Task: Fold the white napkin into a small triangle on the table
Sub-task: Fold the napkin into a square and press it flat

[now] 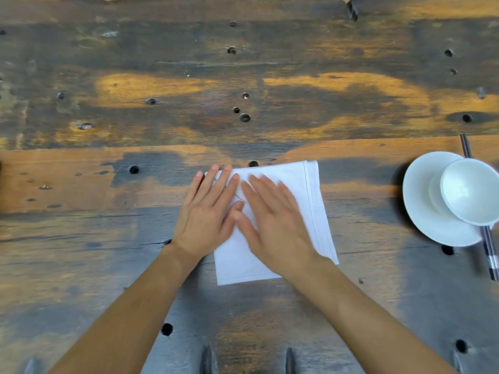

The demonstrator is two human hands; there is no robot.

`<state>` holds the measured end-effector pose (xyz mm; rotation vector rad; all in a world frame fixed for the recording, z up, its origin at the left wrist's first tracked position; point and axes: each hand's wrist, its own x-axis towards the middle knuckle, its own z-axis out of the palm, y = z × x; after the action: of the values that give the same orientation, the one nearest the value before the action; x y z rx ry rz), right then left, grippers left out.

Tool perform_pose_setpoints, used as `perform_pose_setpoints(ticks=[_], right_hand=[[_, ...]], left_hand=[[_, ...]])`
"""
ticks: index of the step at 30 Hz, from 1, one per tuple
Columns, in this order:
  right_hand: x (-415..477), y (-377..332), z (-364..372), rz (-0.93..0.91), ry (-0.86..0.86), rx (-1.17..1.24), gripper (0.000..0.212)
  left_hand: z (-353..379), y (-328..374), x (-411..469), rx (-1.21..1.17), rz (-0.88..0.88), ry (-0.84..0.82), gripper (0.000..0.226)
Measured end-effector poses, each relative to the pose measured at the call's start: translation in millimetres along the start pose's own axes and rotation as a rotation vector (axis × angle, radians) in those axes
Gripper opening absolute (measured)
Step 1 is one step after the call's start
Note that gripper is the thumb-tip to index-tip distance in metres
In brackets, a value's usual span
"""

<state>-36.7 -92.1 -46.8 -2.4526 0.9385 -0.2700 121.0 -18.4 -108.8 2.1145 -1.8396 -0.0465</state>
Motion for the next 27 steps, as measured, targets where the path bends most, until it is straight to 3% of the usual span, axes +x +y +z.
perform_pose_setpoints(ticks=[3, 6, 16, 23, 27], right_hand=[[44.0, -21.6, 21.4, -0.042, -0.179, -0.118, 0.071], [58.6, -10.6, 41.1, -0.056, -0.288, -0.236, 0.073], [56.1, 109.5, 3.7, 0.058, -0.164, -0.361, 0.074], [57.7, 105.1, 2.4, 0.099, -0.171, -0.451, 0.075], [44.3, 59.2, 21.7, 0.122, -0.096, -0.388, 0.072]], left_hand=[[-4.4, 3.1, -6.7, 0.09, -0.125, -0.171, 0.07], [-0.8, 3.7, -14.4, 0.09, -0.206, -0.291, 0.077], [2.7, 2.0, -15.0, 0.14, -0.185, -0.252, 0.072], [1.7, 1.8, -13.6, 0.134, -0.197, -0.295, 0.072], [0.6, 3.9, -12.9, 0.134, -0.203, -0.287, 0.072]])
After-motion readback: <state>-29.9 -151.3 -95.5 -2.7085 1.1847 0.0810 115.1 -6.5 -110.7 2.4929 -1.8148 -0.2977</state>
